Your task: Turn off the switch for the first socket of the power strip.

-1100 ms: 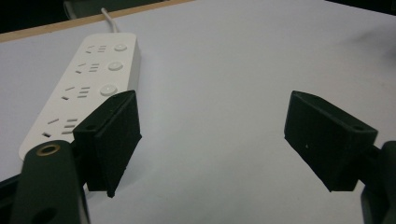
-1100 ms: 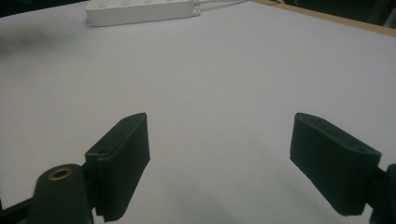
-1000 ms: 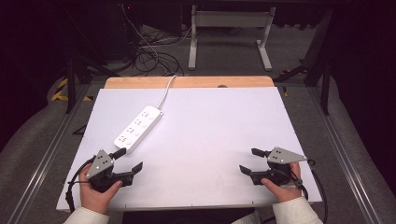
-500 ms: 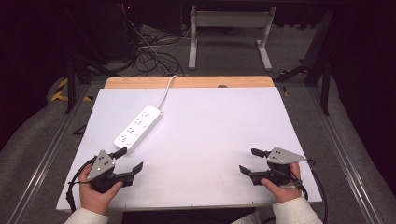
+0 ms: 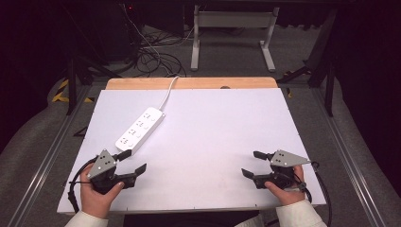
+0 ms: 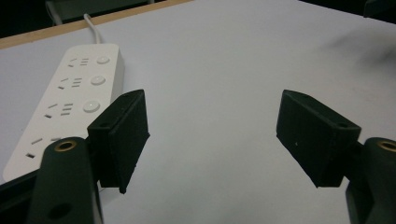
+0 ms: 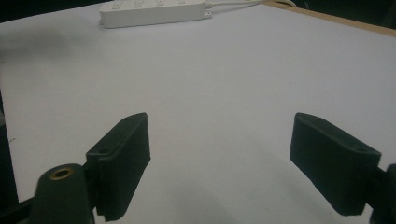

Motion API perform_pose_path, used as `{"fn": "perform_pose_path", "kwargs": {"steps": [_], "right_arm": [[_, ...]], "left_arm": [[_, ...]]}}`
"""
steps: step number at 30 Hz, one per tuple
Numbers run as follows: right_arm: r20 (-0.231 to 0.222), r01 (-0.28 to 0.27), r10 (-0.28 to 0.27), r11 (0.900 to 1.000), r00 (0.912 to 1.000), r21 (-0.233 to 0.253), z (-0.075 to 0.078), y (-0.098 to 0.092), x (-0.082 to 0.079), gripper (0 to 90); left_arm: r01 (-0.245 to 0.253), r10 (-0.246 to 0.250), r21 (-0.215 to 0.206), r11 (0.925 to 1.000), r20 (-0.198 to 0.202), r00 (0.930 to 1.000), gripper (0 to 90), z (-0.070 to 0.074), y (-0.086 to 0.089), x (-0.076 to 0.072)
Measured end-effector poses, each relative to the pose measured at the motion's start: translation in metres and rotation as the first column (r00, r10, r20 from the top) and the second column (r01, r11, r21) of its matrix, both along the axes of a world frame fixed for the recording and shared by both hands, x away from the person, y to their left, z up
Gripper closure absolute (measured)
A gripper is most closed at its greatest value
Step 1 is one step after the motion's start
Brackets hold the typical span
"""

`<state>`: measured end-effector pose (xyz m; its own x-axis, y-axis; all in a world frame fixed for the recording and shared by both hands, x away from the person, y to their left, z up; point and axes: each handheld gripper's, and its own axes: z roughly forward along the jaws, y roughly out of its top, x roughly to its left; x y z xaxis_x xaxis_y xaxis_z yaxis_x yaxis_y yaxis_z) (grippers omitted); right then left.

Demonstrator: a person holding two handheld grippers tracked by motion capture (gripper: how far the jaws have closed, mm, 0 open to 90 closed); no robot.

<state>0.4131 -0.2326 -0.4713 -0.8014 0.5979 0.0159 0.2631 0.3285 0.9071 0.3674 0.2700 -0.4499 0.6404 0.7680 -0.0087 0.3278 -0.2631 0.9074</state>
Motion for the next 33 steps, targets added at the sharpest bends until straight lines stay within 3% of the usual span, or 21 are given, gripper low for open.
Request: {"fn": "perform_pose_path", "kwargs": {"steps": [3, 11, 20, 25, 33], "right_arm": [[0.006, -0.011, 0.011, 1.0, 0.9999, 0.003, 0.0, -0.001, 0.001, 21.1], [-0.015, -0.005, 0.005, 1.0, 0.9999, 0.009, -0.004, -0.003, 0.004, 21.7], [-0.016, 0.013, -0.013, 1.0, 0.9998, 0.005, -0.005, -0.006, -0.001, 22.1], [-0.016, 0.025, -0.025, 1.0, 0.9995, 0.008, -0.005, -0.009, -0.006, 22.5], [-0.022, 0.038, -0.038, 0.999, 0.999, 0.008, -0.007, -0.011, -0.01, 23.3]], "left_arm": [[0.004, -0.005, 0.026, 0.9996, 0.008, 1.0, 28.0, 0.004, 0.001, 0.003], [0.033, -0.033, 0.022, 0.9992, -0.028, 0.9991, 32.4, 0.02, 0.003, 0.017], [0.053, -0.051, 0.027, 0.9982, -0.061, 0.9968, 32.9, 0.032, 0.0, 0.036], [0.069, -0.065, 0.064, 0.9956, -0.059, 0.9962, 32.9, 0.04, -0.002, 0.046], [0.084, -0.079, 0.076, 0.9936, -0.07, 0.9945, 33.1, 0.047, -0.004, 0.061]]}}
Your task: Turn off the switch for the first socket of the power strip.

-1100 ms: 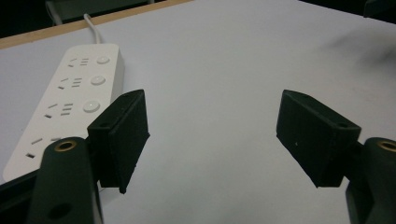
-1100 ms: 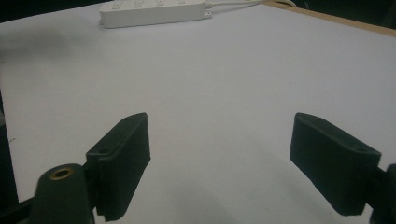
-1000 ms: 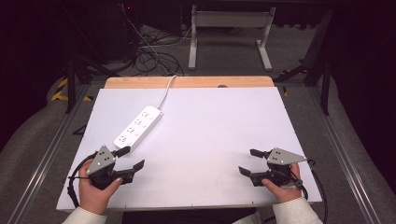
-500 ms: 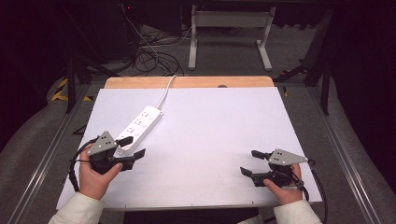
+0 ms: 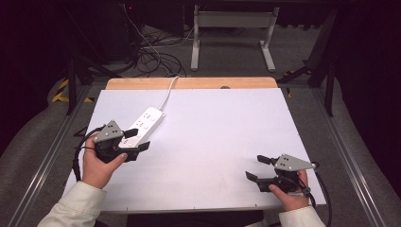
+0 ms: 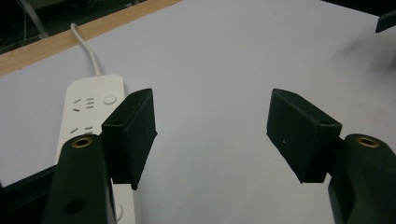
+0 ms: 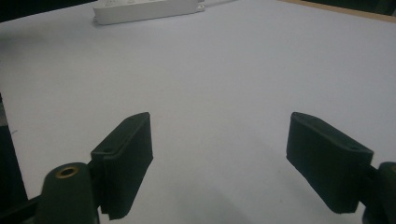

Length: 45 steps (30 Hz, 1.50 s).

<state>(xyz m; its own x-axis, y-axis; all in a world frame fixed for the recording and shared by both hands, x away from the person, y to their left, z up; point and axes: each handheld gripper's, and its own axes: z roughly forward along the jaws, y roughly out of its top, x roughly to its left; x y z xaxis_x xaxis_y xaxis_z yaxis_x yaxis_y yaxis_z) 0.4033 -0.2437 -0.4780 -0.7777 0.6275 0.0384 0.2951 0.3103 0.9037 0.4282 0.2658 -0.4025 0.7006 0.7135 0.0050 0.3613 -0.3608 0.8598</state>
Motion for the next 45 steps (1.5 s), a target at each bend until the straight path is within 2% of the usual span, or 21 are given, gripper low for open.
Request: {"fn": "perform_pose_path", "kwargs": {"steps": [1, 3, 6, 10, 12, 14, 20, 27, 32, 36, 37, 39, 40, 43, 44, 45], "right_arm": [[0.0, 0.0, 0.0, 1.0, 1.0, 0.0, 0.0, 0.0, 0.0, 23.3], [-0.002, 0.001, -0.001, 1.0, 1.0, 0.0, 0.0, 0.0, 0.0, 23.3], [-0.003, 0.0, 0.0, 1.0, 1.0, 0.001, 0.0, 0.0, 0.0, 23.3], [-0.007, -0.002, 0.002, 1.0, 1.0, 0.003, -0.001, 0.0, 0.0, 23.3], [-0.009, -0.001, 0.001, 1.0, 1.0, 0.004, -0.001, 0.0, 0.0, 23.4], [-0.008, 0.0, 0.0, 1.0, 1.0, 0.005, -0.001, 0.0, 0.0, 23.5], [-0.008, -0.002, 0.002, 1.0, 1.0, 0.005, -0.001, 0.0, 0.0, 23.5], [-0.017, -0.003, 0.003, 1.0, 0.9999, 0.004, -0.002, 0.0, 0.0, 24.6], [-0.017, -0.006, 0.006, 1.0, 0.9998, 0.004, -0.002, 0.0, 0.0, 24.7], [-0.019, -0.007, 0.007, 1.0, 0.9998, 0.004, -0.002, 0.0, 0.0, 24.9], [-0.021, -0.007, 0.007, 1.0, 0.9998, 0.005, -0.002, 0.0, 0.0, 25.3], [-0.023, -0.01, 0.01, 1.0, 0.9997, 0.004, -0.002, 0.001, 0.0, 26.2], [-0.023, -0.011, 0.011, 1.0, 0.9997, 0.003, -0.002, 0.001, 0.0, 26.3], [-0.022, -0.013, 0.013, 1.0, 0.9997, 0.002, -0.002, 0.001, 0.0, 26.6], [-0.022, -0.014, 0.015, 1.0, 0.9997, 0.003, -0.002, 0.001, 0.0, 26.7], [-0.022, -0.015, 0.015, 1.0, 0.9996, 0.002, -0.002, 0.001, 0.0, 26.7]], "left_arm": [[0.003, -0.004, -0.007, 1.0, -0.013, 0.9999, 33.1, 0.001, -0.001, 0.001], [0.002, -0.002, 0.011, 0.9999, -0.003, 1.0, 33.3, 0.004, -0.001, 0.005], [0.001, -0.001, 0.005, 1.0, -0.003, 1.0, 33.3, 0.008, -0.002, 0.01], [-0.005, 0.005, 0.017, 0.9998, 0.0, 1.0, 33.5, 0.012, -0.003, 0.016], [0.002, -0.002, 0.01, 0.9999, -0.012, 0.9999, 33.9, 0.013, -0.003, 0.02], [-0.006, 0.006, 0.014, 0.9999, 0.001, 1.0, 34.4, 0.014, -0.003, 0.023], [-0.004, 0.004, 0.019, 0.9998, 0.0, 1.0, 36.2, 0.02, -0.008, 0.035], [-0.004, 0.004, -0.006, 1.0, -0.025, 0.9997, 41.2, 0.026, -0.009, 0.048], [-0.013, 0.013, 0.003, 0.9999, -0.032, 0.9994, 44.4, 0.027, -0.009, 0.056], [-0.024, 0.025, 0.025, 0.9994, -0.036, 0.999, 52.8, 0.027, -0.008, 0.064], [-0.018, 0.019, 0.013, 0.9998, -0.052, 0.9985, 52.8, 0.027, -0.008, 0.067], [-0.022, 0.022, -0.002, 0.9997, -0.06, 0.998, 59.3, 0.026, -0.009, 0.071], [-0.039, 0.039, 0.013, 0.9992, -0.054, 0.9978, 60.4, 0.026, -0.009, 0.075], [-0.041, 0.042, 0.023, 0.9989, -0.054, 0.9977, 65.3, 0.025, -0.011, 0.079], [-0.038, 0.04, 0.041, 0.9984, -0.058, 0.9975, 72.2, 0.024, -0.012, 0.084], [-0.038, 0.04, 0.041, 0.9984, -0.058, 0.9975, 75.8, 0.024, -0.012, 0.084]]}}
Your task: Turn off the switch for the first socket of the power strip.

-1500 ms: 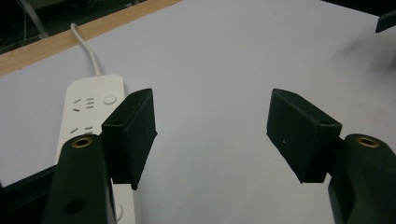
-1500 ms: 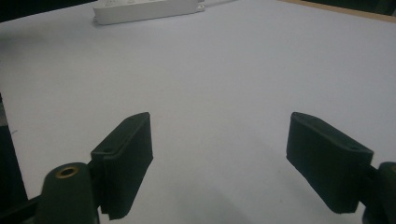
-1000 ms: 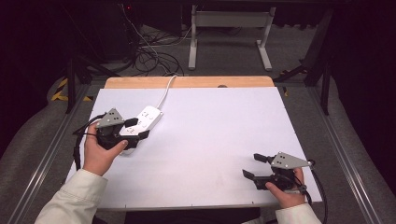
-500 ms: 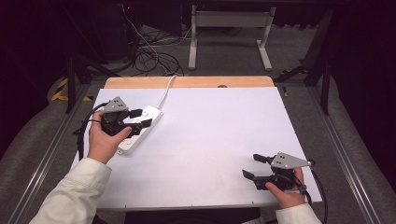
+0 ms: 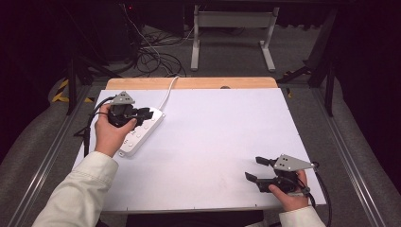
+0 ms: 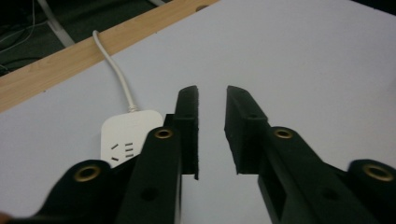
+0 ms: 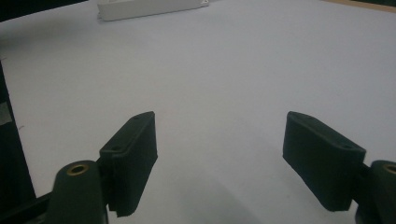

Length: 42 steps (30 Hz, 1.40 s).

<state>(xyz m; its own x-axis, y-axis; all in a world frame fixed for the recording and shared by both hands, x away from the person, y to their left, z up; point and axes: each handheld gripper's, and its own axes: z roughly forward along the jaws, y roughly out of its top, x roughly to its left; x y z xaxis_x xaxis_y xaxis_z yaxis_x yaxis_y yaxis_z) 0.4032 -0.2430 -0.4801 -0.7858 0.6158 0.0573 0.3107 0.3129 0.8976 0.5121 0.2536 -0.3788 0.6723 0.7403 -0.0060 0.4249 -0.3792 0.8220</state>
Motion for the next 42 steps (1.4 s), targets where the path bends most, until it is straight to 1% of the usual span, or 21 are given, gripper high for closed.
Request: {"fn": "perform_pose_path", "kwargs": {"steps": [1, 2, 3, 4, 6, 10, 14, 19, 20, 21, 24, 25, 29, 31, 32, 33, 36, 37, 38, 39, 42], "right_arm": [[0.0, 0.0, 0.0, 1.0, 1.0, 0.0, 0.0, 0.0, 0.0, 26.7], [-0.001, -0.001, 0.001, 1.0, 1.0, 0.0, 0.0, 0.0, 0.0, 27.0], [-0.001, -0.001, 0.001, 1.0, 1.0, 0.0, 0.0, 0.0, 0.0, 27.0], [-0.003, 0.0, 0.0, 1.0, 1.0, -0.004, 0.0, 0.0, 0.0, 27.4], [-0.005, -0.003, 0.003, 1.0, 1.0, -0.004, 0.0, 0.0, 0.0, 27.6], [-0.007, -0.008, 0.008, 1.0, 0.9999, -0.004, 0.0, 0.001, 0.0, 27.7], [-0.008, -0.011, 0.011, 1.0, 0.9999, -0.003, 0.0, 0.001, 0.0, 27.7], [-0.007, -0.015, 0.015, 1.0, 0.9999, -0.005, 0.0, 0.001, 0.0, 27.7], [-0.01, -0.015, 0.015, 1.0, 0.9998, -0.003, 0.0, 0.001, 0.0, 27.7], [-0.011, -0.016, 0.016, 1.0, 0.9998, -0.001, -0.001, 0.001, 0.0, 27.6], [-0.012, -0.017, 0.017, 1.0, 0.9998, -0.001, -0.001, 0.001, 0.0, 27.7], [-0.011, -0.018, 0.018, 1.0, 0.9998, -0.001, 0.0, 0.001, 0.0, 27.7], [-0.012, -0.018, 0.018, 1.0, 0.9998, 0.001, -0.001, 0.001, 0.0, 27.7], [-0.013, -0.019, 0.019, 1.0, 0.9997, 0.001, -0.001, 0.0, 0.0, 27.6], [-0.013, -0.02, 0.02, 1.0, 0.9997, 0.002, -0.001, 0.0, 0.0, 27.7], [-0.012, -0.02, 0.02, 1.0, 0.9997, 0.002, -0.001, 0.0, 0.0, 27.7], [-0.008, -0.021, 0.021, 1.0, 0.9997, 0.004, 0.0, 0.0, -0.001, 28.0], [-0.008, -0.021, 0.021, 1.0, 0.9997, 0.005, 0.0, 0.0, -0.001, 28.0], [-0.01, -0.022, 0.022, 1.0, 0.9997, 0.005, 0.0, 0.0, -0.001, 28.1], [-0.01, -0.022, 0.022, 1.0, 0.9997, 0.005, 0.0, 0.0, -0.001, 28.1], [-0.011, -0.026, 0.026, 1.0, 0.9996, 0.004, -0.001, 0.0, 0.0, 28.1]], "left_arm": [[0.003, -0.003, 0.012, 0.9999, -0.005, 1.0, 75.8, -0.001, -0.001, 0.003], [0.003, -0.003, 0.016, 0.9999, -0.016, 0.9999, 82.1, -0.002, -0.003, 0.005], [-0.004, 0.005, 0.028, 0.9996, -0.016, 0.9999, 82.1, -0.003, -0.004, 0.008], [-0.006, 0.007, 0.034, 0.9994, -0.02, 0.9998, 89.4, -0.004, -0.005, 0.011], [-0.008, 0.009, 0.03, 0.9995, -0.038, 0.9992, 89.9, -0.006, -0.008, 0.016], [-0.017, 0.022, 0.064, 0.9978, -0.064, 0.9977, 90.0, -0.009, -0.012, 0.028], [-0.031, 0.037, 0.066, 0.9973, -0.088, 0.9955, 90.0, -0.012, -0.013, 0.033], [-0.053, 0.063, 0.087, 0.9947, -0.108, 0.9922, 90.0, -0.018, -0.011, 0.043], [-0.056, 0.067, 0.089, 0.9944, -0.123, 0.9901, 90.0, -0.02, -0.011, 0.045], [-0.066, 0.08, 0.093, 0.9935, -0.157, 0.9843, 90.0, -0.023, -0.011, 0.05], [-0.071, 0.089, 0.107, 0.9917, -0.17, 0.9814, 90.0, -0.025, -0.011, 0.054], [-0.077, 0.098, 0.114, 0.9905, -0.193, 0.9763, 90.0, -0.027, -0.011, 0.057], [-0.095, 0.122, 0.134, 0.9864, -0.205, 0.9712, 90.0, -0.031, -0.011, 0.062], [-0.1, 0.127, 0.128, 0.9868, -0.231, 0.9647, 90.0, -0.034, -0.011, 0.065], [-0.101, 0.131, 0.14, 0.985, -0.231, 0.964, 90.0, -0.035, -0.011, 0.066], [-0.1, 0.133, 0.145, 0.9845, -0.245, 0.9604, 90.0, -0.038, -0.011, 0.068], [-0.1, 0.136, 0.151, 0.9834, -0.253, 0.9579, 90.0, -0.04, -0.01, 0.07], [-0.103, 0.14, 0.147, 0.9838, -0.264, 0.9545, 90.0, -0.041, -0.01, 0.07], [-0.105, 0.143, 0.152, 0.9827, -0.261, 0.9546, 90.0, -0.042, -0.009, 0.072], [-0.107, 0.144, 0.145, 0.9836, -0.272, 0.9515, 90.0, -0.043, -0.009, 0.072], [-0.108, 0.148, 0.152, 0.9824, -0.282, 0.948, 90.0, -0.047, -0.009, 0.075]]}}
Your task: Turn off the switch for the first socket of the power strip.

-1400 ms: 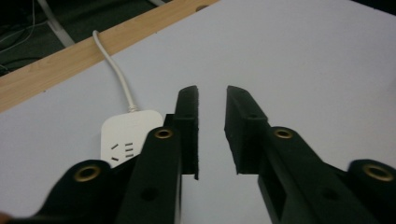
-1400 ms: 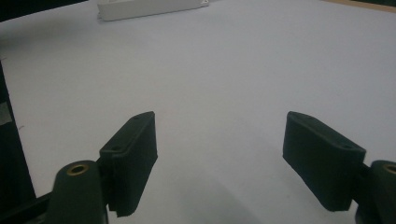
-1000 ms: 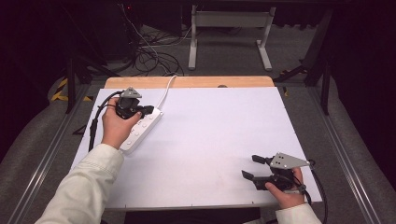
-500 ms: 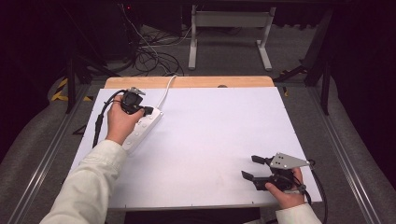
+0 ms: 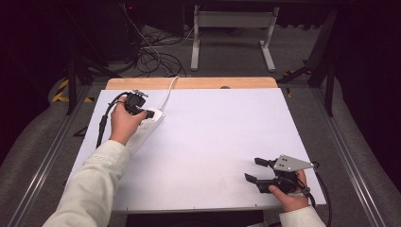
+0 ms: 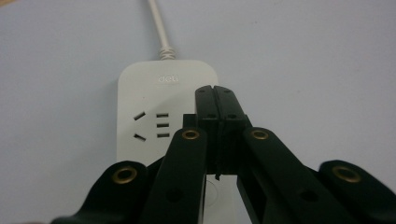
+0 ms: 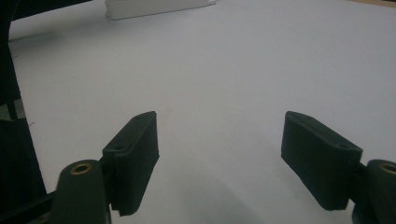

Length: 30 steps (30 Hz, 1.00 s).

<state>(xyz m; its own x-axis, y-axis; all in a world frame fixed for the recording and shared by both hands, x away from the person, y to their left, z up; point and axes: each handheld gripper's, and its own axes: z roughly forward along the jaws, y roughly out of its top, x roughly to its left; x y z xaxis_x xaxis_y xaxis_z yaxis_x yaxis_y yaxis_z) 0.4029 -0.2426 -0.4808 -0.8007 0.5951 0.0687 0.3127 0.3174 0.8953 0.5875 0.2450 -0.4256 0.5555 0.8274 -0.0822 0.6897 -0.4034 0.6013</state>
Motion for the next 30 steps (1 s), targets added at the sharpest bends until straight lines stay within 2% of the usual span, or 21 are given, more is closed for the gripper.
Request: {"fn": "perform_pose_path", "kwargs": {"steps": [2, 5, 9, 14, 21, 30], "right_arm": [[-0.001, -0.001, 0.001, 1.0, 1.0, 0.0, 0.0, 0.0, 0.0, 28.1], [-0.001, -0.002, 0.002, 1.0, 1.0, 0.0, 0.0, 0.0, 0.0, 28.1], [-0.001, -0.003, 0.003, 1.0, 1.0, 0.001, 0.0, 0.0, 0.0, 28.0], [-0.001, -0.006, 0.006, 1.0, 1.0, 0.0, 0.0, 0.0, 0.0, 28.1], [-0.001, -0.007, 0.007, 1.0, 1.0, 0.001, 0.0, 0.0, 0.0, 28.1], [0.0, -0.006, 0.006, 1.0, 1.0, 0.0, 0.0, -0.001, 0.0, 28.1]], "left_arm": [[-0.002, 0.002, -0.005, 1.0, -0.015, 0.9999, 90.0, -0.003, 0.0, 0.002], [-0.01, 0.01, 0.011, 0.9999, -0.017, 0.9998, 90.0, -0.007, 0.0, 0.005], [-0.012, 0.012, -0.004, 0.9999, -0.025, 0.9996, 90.0, -0.01, 0.0, 0.007], [-0.007, 0.007, 0.01, 0.9999, -0.006, 1.0, 90.0, -0.011, -0.002, 0.008], [-0.008, 0.009, 0.021, 0.9997, -0.01, 0.9999, 90.0, -0.014, -0.003, 0.008], [0.002, -0.003, 0.041, 0.9992, 0.028, 0.9996, 90.0, -0.016, -0.003, 0.005]]}}
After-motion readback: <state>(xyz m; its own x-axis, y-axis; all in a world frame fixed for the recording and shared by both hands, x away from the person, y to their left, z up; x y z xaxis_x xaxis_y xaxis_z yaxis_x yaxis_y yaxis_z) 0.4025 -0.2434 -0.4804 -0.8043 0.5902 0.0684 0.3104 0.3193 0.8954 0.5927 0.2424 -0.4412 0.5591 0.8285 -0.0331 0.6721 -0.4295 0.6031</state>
